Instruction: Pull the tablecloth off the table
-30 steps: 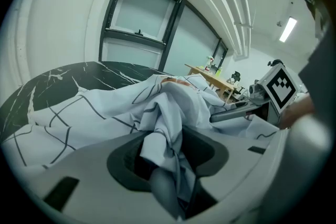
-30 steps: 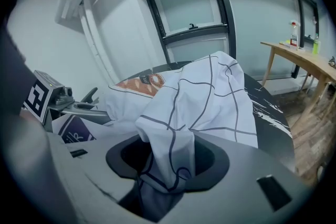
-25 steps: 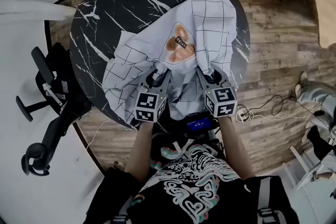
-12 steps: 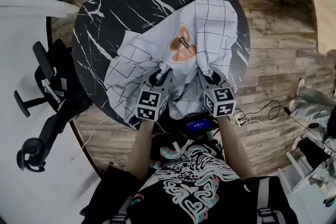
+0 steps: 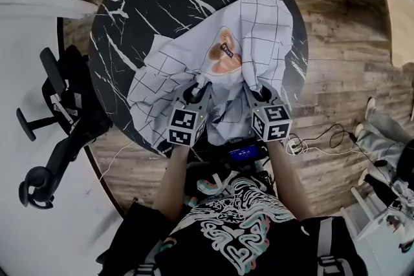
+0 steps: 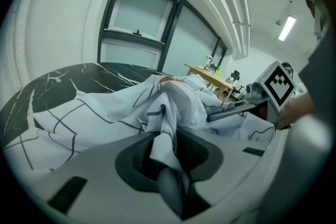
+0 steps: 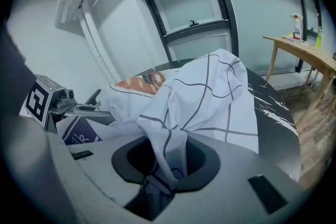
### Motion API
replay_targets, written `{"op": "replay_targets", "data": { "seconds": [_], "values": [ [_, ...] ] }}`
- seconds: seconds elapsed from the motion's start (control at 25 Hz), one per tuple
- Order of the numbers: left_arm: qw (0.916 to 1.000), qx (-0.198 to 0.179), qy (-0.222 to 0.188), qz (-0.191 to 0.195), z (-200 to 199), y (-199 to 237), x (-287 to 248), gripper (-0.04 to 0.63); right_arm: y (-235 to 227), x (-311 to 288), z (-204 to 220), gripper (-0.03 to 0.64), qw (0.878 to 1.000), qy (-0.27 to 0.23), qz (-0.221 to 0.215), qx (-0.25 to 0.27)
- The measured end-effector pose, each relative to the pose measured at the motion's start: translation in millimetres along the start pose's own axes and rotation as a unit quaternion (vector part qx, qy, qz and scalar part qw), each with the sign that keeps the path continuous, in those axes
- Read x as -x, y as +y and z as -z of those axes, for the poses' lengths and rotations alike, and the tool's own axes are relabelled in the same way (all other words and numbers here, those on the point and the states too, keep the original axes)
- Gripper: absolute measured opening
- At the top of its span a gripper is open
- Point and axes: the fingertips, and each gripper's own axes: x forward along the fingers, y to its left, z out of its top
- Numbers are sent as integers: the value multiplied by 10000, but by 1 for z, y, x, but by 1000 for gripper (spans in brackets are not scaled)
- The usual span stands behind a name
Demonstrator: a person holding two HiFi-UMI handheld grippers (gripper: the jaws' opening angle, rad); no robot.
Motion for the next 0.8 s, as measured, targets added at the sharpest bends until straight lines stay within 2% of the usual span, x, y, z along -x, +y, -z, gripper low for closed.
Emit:
{"op": "replay_targets", "data": {
  "seconds": [0.4,0.8],
  "values": [
    [10000,90,29,-25,0,1,-2,89,1,0,-2,101,9993,-260,-18,276],
    [10000,32,32,-86,-1,-1,-1,87,2,1,-4,97,9997,-202,-92,93]
  ]
}}
